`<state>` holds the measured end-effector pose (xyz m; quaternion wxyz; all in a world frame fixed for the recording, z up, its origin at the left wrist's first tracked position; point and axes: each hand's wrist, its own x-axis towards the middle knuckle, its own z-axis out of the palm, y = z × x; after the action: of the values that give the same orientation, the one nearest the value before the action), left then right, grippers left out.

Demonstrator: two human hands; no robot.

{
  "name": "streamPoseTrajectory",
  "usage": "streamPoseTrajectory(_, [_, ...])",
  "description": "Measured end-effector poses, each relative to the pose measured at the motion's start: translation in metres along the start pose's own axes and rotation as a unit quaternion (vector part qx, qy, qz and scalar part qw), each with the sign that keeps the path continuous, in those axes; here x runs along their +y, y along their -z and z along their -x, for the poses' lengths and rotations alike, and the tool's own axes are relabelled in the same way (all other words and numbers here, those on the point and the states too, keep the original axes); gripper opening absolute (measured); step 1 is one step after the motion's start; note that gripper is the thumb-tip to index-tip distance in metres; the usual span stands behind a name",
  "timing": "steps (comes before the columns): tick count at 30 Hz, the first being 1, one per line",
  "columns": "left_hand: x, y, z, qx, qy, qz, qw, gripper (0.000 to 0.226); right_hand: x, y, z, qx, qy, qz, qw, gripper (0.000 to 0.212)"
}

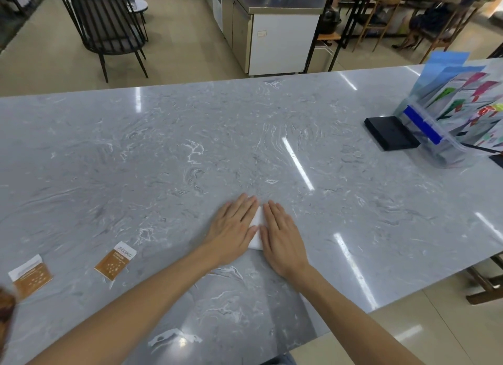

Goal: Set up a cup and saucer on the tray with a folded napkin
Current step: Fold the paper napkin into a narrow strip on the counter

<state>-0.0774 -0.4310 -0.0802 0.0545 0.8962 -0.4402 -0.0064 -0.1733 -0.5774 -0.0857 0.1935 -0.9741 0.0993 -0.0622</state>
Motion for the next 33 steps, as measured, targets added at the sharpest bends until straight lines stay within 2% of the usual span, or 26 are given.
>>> streamPoseTrajectory(7, [-0.006,-0.02,0.002,-0.022,0.052,0.028,0.998,0.067,0.011,-0.018,-0.008,-0.04,0.009,0.032,0.999,0.06])
streamPoseTrajectory(12, [-0.008,-0.024,0.0,-0.046,0.057,0.035,0.997,0.071,0.011,-0.02,-0.009,-0.038,0.001,0.041,0.998,0.062])
streamPoseTrajectory(17, [-0.008,-0.017,0.0,-0.066,0.047,0.046,0.996,0.07,0.012,-0.012,-0.01,-0.067,0.015,0.021,0.997,0.065])
streamPoseTrajectory(20, [-0.015,-0.009,0.011,-0.059,-0.005,0.044,0.997,0.076,0.018,0.006,-0.001,-0.045,0.067,-0.091,0.993,0.074])
streamPoseTrajectory(22, [-0.025,-0.004,0.021,-0.039,-0.075,0.027,0.996,0.08,0.028,0.017,0.012,-0.006,0.122,-0.113,0.986,0.068])
streamPoseTrajectory(24, [-0.036,0.0,0.03,-0.042,-0.122,0.008,0.992,0.078,0.038,0.019,0.026,0.032,0.172,-0.077,0.982,0.053])
streamPoseTrajectory(27, [-0.039,0.006,0.034,-0.063,-0.126,-0.003,0.99,0.072,0.042,0.015,0.033,0.053,0.199,-0.017,0.978,0.04])
streamPoseTrajectory(33, [-0.019,0.02,0.035,0.05,-0.18,-0.065,0.98,0.05,0.04,0.017,0.026,0.077,0.265,0.096,0.956,0.031])
